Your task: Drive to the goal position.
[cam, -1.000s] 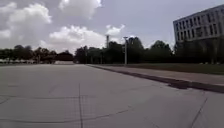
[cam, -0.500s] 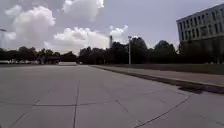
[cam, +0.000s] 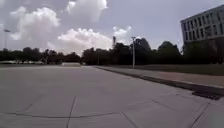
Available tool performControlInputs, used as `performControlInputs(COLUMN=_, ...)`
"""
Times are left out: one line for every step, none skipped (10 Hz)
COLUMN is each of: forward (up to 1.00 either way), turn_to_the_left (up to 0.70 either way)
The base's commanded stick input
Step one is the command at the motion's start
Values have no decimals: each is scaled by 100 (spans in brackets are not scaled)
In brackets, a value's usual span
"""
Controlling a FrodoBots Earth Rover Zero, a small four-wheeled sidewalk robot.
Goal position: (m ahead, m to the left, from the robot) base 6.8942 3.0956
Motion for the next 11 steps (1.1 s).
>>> performControlInputs(forward=70, turn_to_the_left=6)
performControlInputs(forward=70, turn_to_the_left=6)
performControlInputs(forward=70, turn_to_the_left=6)
performControlInputs(forward=70, turn_to_the_left=6)
performControlInputs(forward=70, turn_to_the_left=6)
performControlInputs(forward=70, turn_to_the_left=6)
performControlInputs(forward=70, turn_to_the_left=-19)
performControlInputs(forward=70, turn_to_the_left=-24)
performControlInputs(forward=70, turn_to_the_left=-18)
performControlInputs(forward=70, turn_to_the_left=-12)
performControlInputs(forward=70, turn_to_the_left=-6)
